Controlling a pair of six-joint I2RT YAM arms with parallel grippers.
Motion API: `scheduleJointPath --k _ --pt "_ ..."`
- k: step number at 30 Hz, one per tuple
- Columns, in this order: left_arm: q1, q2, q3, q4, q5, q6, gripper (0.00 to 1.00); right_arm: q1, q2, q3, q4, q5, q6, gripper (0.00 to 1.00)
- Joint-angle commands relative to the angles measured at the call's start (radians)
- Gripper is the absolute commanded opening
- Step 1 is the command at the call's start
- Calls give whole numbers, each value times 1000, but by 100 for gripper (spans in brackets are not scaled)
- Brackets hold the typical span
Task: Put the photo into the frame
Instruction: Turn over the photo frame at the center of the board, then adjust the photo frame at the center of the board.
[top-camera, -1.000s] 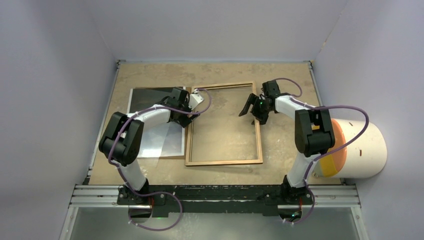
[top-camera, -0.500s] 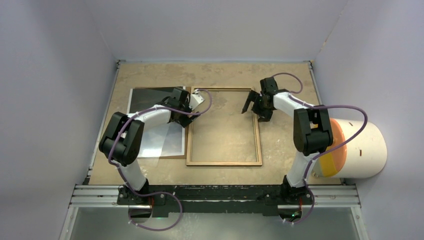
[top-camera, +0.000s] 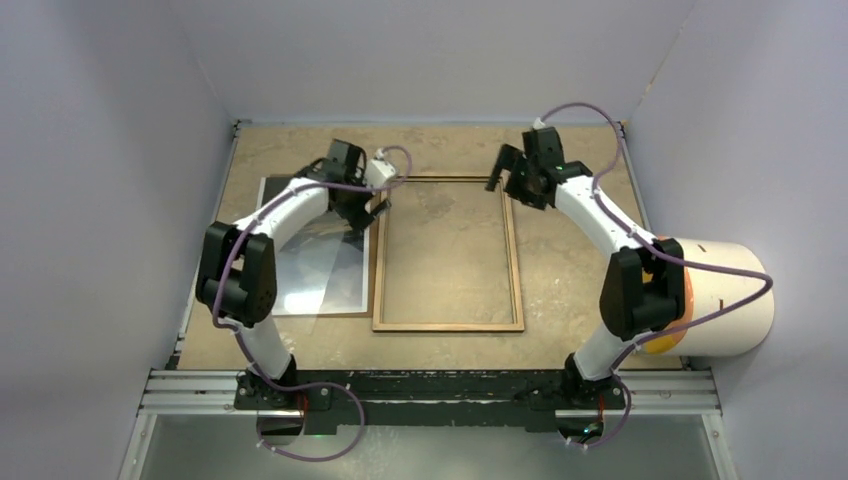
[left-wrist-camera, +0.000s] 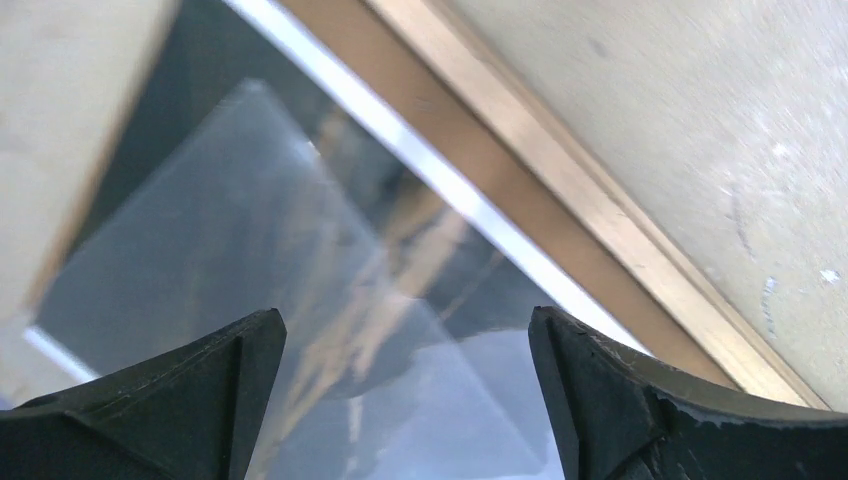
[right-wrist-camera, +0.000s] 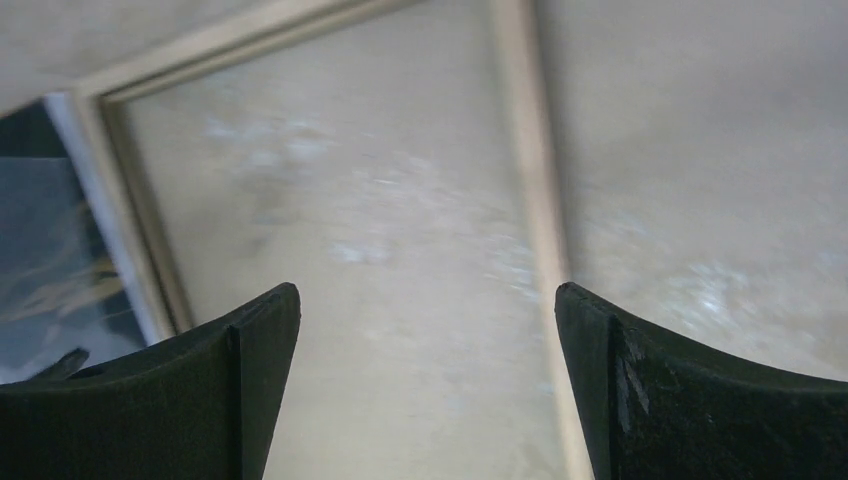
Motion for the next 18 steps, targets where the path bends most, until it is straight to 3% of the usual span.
scheduleJointPath --k 1,6,12,18 --pt "140 -39 206 -168 99 12 100 196 57 206 4 16 8 98" --pt "301 -59 244 -149 14 62 99 366 251 439 26 -42 96 91" --pt "531 -36 224 -53 -179 95 93 533 532 766 -29 -41 151 91" --pt "627 -66 110 86 -299 147 90 571 691 836 -24 -42 204 91"
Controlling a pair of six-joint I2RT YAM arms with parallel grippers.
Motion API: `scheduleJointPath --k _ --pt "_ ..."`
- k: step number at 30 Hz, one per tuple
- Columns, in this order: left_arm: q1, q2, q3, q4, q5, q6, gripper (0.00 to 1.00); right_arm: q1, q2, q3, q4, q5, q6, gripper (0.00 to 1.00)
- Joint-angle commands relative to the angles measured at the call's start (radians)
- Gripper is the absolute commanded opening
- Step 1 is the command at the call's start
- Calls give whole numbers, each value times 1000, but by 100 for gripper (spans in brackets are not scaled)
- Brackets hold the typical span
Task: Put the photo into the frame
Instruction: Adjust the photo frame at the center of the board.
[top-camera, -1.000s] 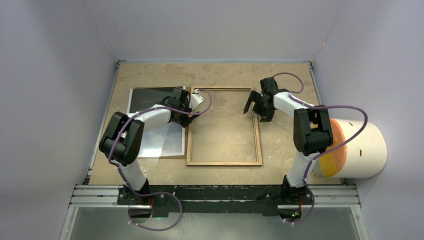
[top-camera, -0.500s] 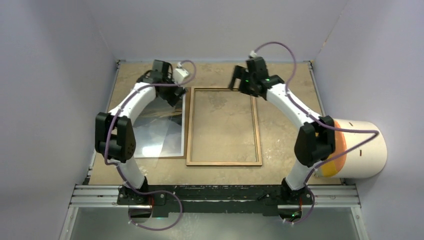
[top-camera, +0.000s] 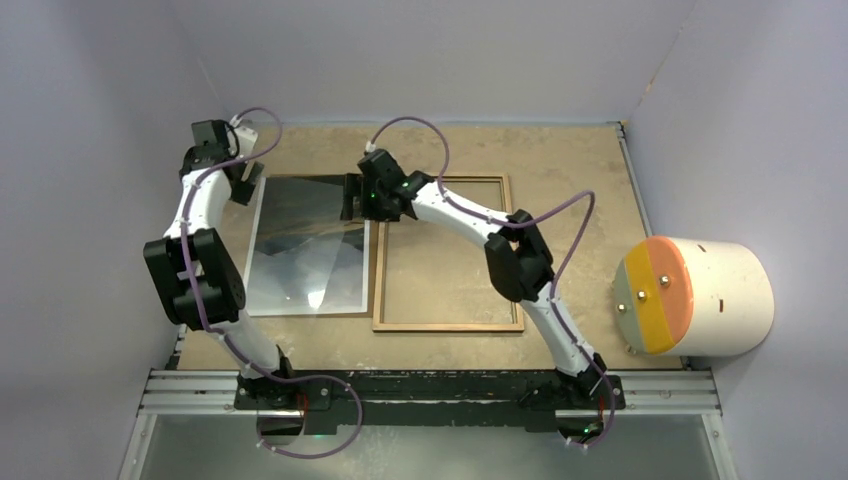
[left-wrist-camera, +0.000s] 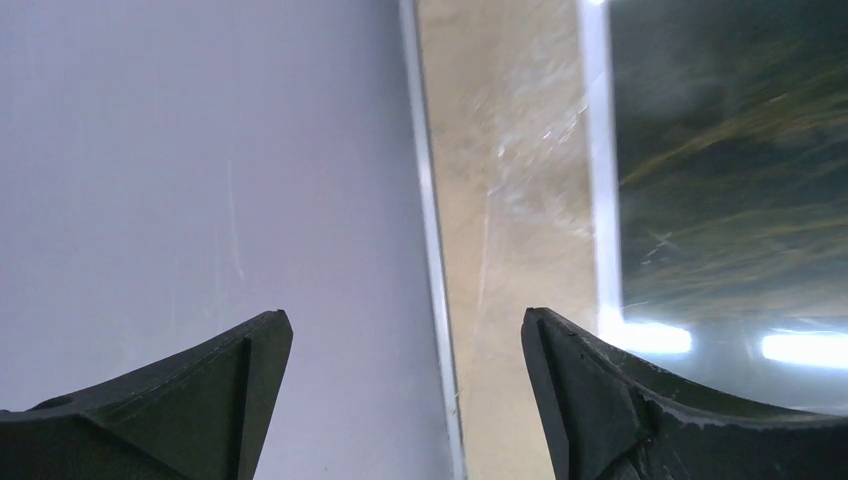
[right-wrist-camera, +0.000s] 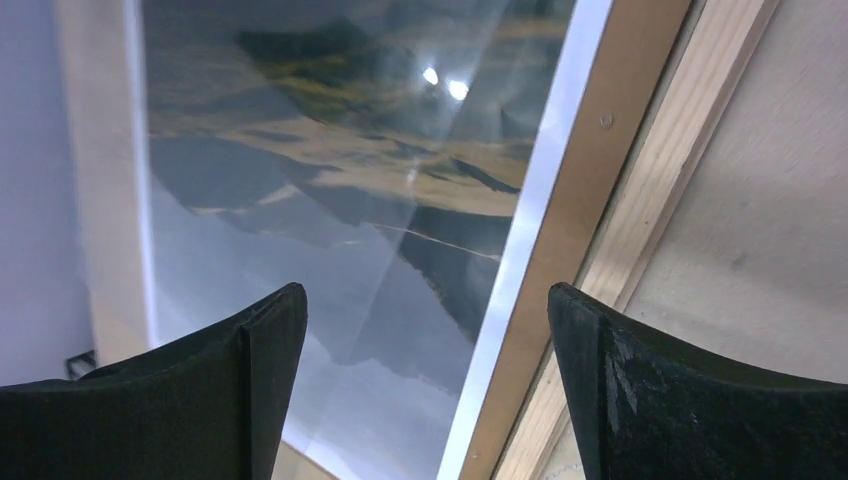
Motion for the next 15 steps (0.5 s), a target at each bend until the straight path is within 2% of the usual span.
scheduleJointPath --k 1,5,15 --pt "22 -45 -106 136 -127 72 90 -8 41 43 -38 1 65 91" --pt "53 -45 -165 195 -179 113 90 -10 81 34 -69 -41 60 91" --pt "89 35 -249 429 -293 111 87 -29 70 2 -130 76 23 86"
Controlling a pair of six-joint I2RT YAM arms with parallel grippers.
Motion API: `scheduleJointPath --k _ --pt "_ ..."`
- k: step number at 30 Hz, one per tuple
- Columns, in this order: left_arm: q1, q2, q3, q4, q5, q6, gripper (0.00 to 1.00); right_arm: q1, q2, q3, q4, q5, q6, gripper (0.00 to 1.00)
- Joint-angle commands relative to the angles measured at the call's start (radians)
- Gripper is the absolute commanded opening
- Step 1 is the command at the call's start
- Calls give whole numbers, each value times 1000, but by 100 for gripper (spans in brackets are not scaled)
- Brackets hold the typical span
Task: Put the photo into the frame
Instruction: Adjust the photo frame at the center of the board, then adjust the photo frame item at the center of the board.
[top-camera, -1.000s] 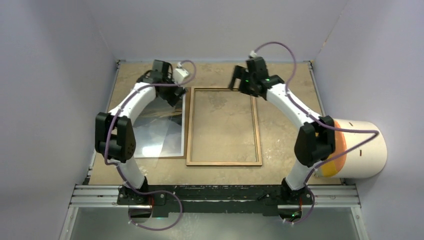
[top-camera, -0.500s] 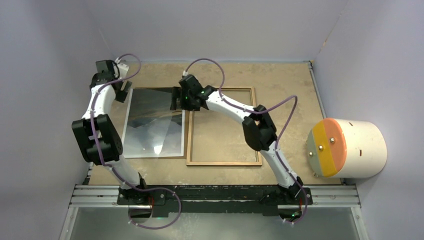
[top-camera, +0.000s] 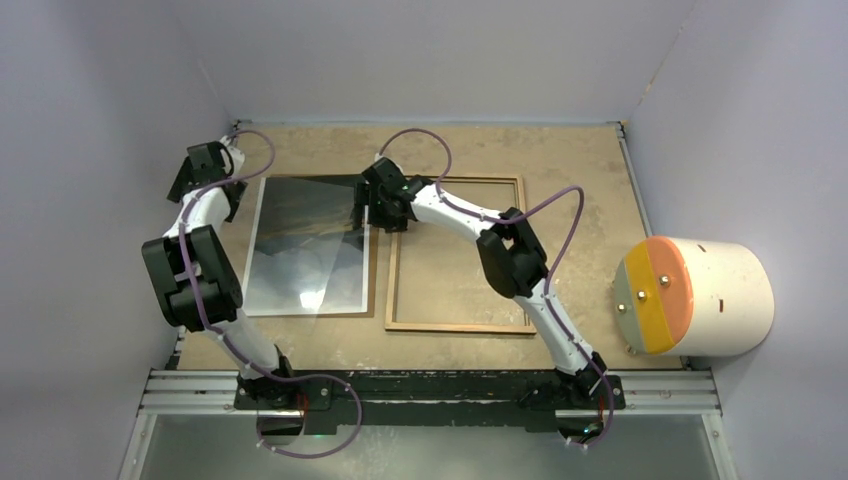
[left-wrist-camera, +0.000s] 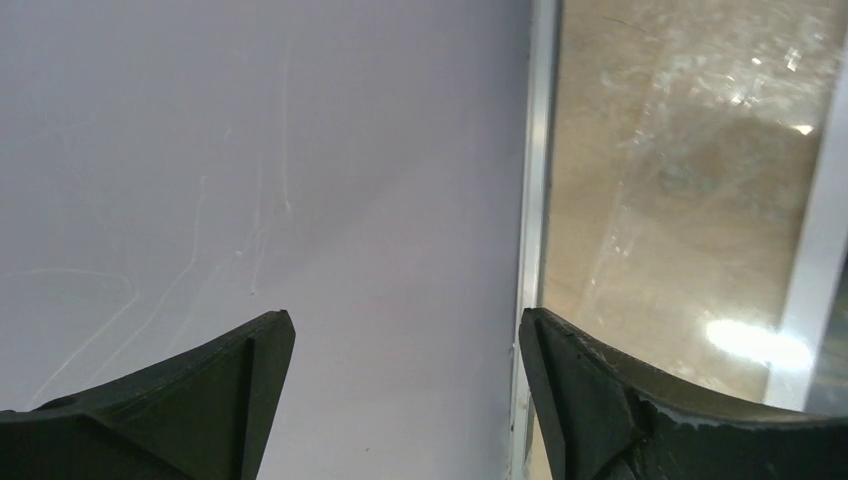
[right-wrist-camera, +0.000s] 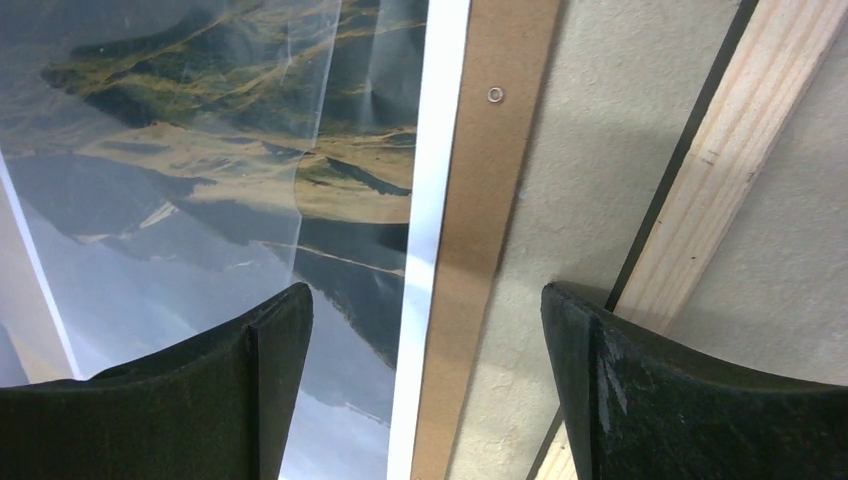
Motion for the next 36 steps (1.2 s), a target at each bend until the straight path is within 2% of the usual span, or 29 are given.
scheduleJointPath --k 1,5,11,20,26,29,36 --pt "3 54 -46 199 -103 0 86 -18 -27 7 -75 73 -16 85" --pt "2 126 -78 342 -177 -9 82 -19 17 53 -94 57 -6 81" --pt "2 214 -57 408 -182 -55 79 -19 4 9 -42 38 23 80" --pt "2 276 3 234 -27 -119 80 -19 -52 -65 53 59 52 79" --pt "-4 267 -43 125 76 -120 80 -17 -110 -158 159 -1 119 79" --pt "-6 259 -75 89 116 -117 80 -17 -130 -211 231 -86 179 79" --pt "-6 237 -142 22 210 -103 81 -17 -85 -167 190 -110 194 78"
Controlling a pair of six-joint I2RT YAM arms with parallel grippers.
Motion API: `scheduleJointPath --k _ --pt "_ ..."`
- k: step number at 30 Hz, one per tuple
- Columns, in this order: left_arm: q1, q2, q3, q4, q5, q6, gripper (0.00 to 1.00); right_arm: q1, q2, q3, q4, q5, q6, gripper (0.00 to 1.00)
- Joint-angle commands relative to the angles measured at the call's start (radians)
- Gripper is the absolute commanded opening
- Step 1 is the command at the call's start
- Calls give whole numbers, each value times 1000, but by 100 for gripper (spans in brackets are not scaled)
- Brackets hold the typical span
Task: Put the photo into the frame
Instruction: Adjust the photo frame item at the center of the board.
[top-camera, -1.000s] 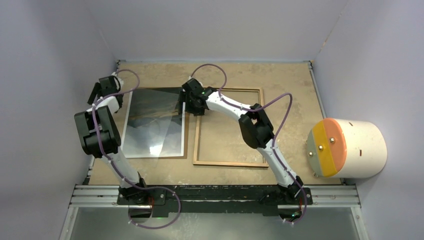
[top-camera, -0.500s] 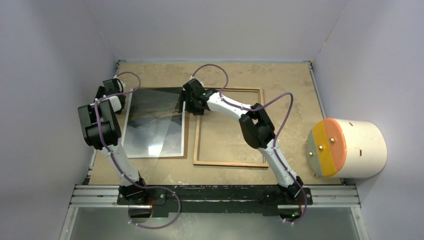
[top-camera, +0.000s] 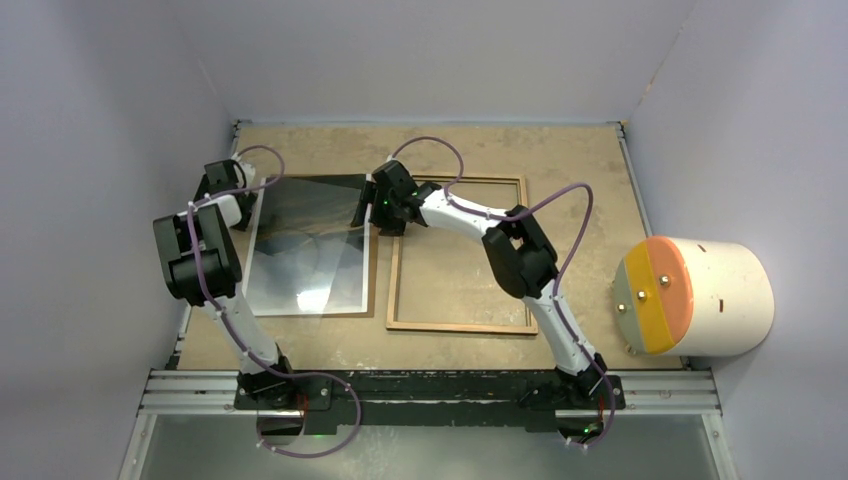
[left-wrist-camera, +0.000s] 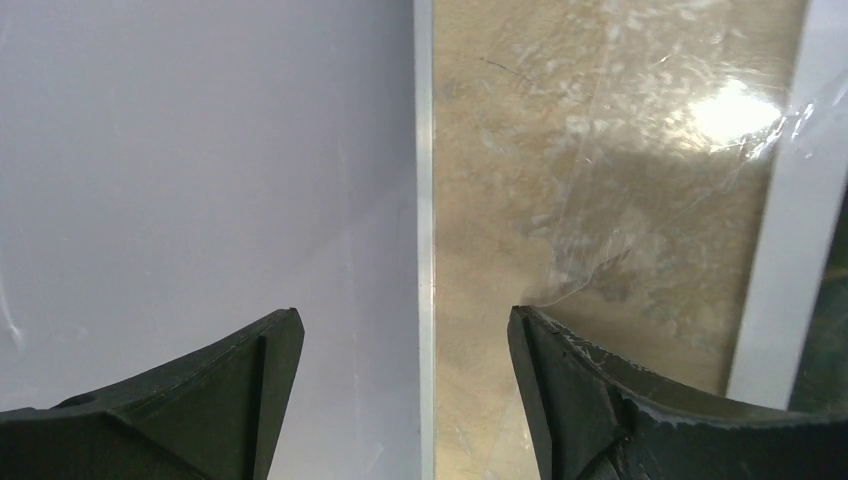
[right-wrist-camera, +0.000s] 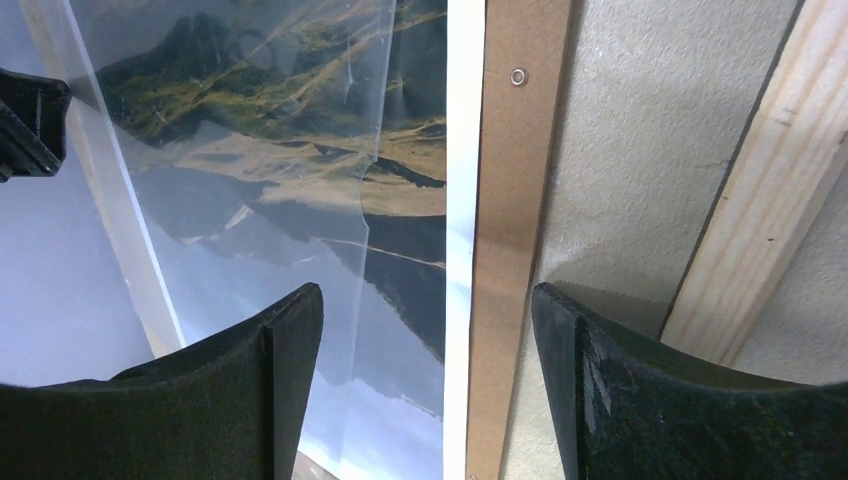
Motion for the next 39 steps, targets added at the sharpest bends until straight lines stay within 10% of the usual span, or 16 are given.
scheduleJointPath --k 1,26,39 --pt "-6 22 -83 -214 183 -17 81 0 -3 20 -18 -23 34 78" --pt "22 -164 -13 -441 474 32 81 -15 -54 -62 -84 150 57 76" --pt "30 -32 49 -324 285 -63 80 -42 14 13 -158 210 48 76"
